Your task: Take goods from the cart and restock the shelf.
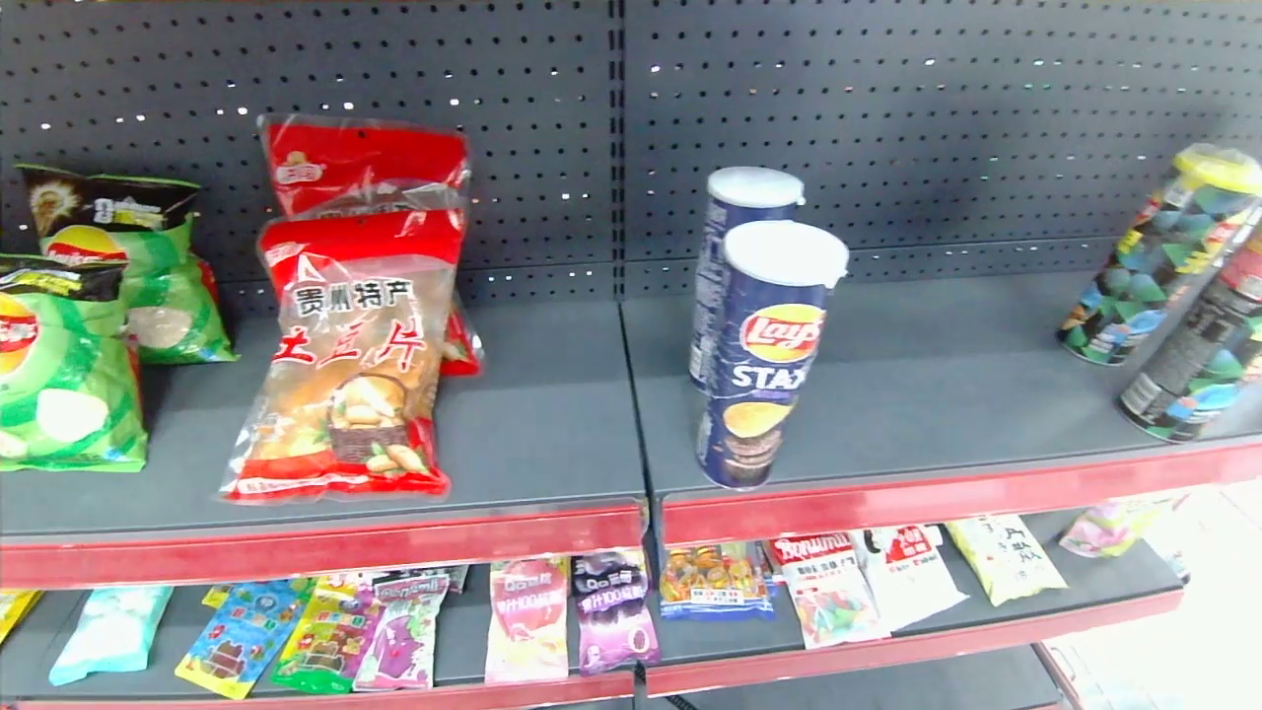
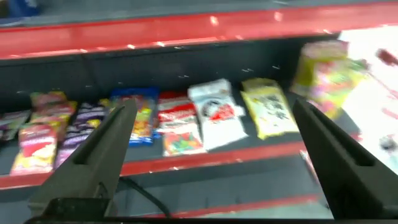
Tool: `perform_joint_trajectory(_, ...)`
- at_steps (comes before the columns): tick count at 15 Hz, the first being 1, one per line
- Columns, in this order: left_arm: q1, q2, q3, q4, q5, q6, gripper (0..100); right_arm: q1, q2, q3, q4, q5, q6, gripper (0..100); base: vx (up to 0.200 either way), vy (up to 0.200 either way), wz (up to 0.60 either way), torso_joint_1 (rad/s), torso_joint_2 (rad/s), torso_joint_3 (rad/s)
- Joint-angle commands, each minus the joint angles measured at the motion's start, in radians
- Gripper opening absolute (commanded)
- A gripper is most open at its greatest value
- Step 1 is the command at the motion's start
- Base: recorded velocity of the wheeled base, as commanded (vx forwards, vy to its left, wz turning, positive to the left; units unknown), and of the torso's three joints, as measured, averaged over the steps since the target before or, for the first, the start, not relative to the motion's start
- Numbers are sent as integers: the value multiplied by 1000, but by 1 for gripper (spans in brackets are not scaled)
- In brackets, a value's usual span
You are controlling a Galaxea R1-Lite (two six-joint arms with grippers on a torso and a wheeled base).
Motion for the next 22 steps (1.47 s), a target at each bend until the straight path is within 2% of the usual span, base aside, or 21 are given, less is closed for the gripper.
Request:
perform_joint_trajectory(1,0,1,0,0,0,-1,100,0,0,0,0,0,0,100,0,0,0,0,0,0)
perform_joint_trajectory(11,0,1,0,0,0,-1,100,0,0,0,0,0,0,100,0,0,0,0,0,0)
perform_joint_trajectory(22,0,1,0,0,0,-1,100,0,0,0,0,0,0,100,0,-200,0,5,2,-1)
